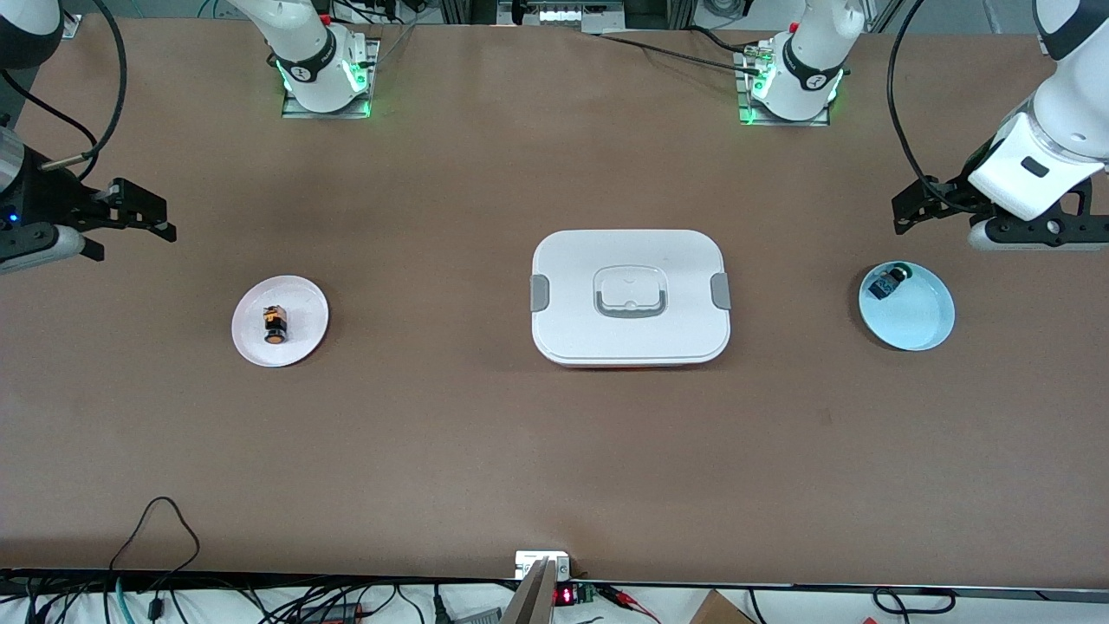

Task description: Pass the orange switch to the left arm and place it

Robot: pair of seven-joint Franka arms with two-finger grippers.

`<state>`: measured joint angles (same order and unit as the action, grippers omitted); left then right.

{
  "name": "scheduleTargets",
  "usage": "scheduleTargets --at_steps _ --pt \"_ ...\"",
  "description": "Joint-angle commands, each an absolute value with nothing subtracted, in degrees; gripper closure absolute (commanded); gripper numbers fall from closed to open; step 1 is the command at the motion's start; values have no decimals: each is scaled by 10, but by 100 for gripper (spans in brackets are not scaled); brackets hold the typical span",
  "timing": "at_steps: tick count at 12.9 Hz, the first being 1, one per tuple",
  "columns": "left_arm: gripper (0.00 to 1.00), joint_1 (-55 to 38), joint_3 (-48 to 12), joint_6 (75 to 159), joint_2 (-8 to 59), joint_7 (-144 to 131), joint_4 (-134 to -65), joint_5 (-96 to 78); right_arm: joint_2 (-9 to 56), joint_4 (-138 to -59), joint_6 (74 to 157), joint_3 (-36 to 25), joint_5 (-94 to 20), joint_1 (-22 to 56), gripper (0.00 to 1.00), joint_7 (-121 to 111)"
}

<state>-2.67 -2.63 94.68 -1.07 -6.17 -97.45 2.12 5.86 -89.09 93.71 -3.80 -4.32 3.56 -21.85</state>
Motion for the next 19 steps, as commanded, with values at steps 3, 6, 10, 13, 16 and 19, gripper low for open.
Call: scheduleTargets --at_steps 3,6,10,13,16,19 --pt "0 -29 -28 934 -4 -65 -958 20 69 -878 937 -32 -34 34 0 -338" --pt "0 -29 -28 934 -4 -64 -958 20 72 -879 938 -28 -3 46 0 -382" --pt "0 -29 -27 934 -5 -64 -958 20 105 -880 958 -27 11 67 0 -465" --pt "0 -28 -27 934 -4 -64 -958 20 149 -886 968 -27 10 74 0 -510" --pt "0 -28 -27 934 -4 -64 -958 20 175 -927 1036 -28 16 72 0 -655" --pt "0 -28 -27 934 -4 -64 -958 20 197 -1020 1178 -27 13 44 0 -813"
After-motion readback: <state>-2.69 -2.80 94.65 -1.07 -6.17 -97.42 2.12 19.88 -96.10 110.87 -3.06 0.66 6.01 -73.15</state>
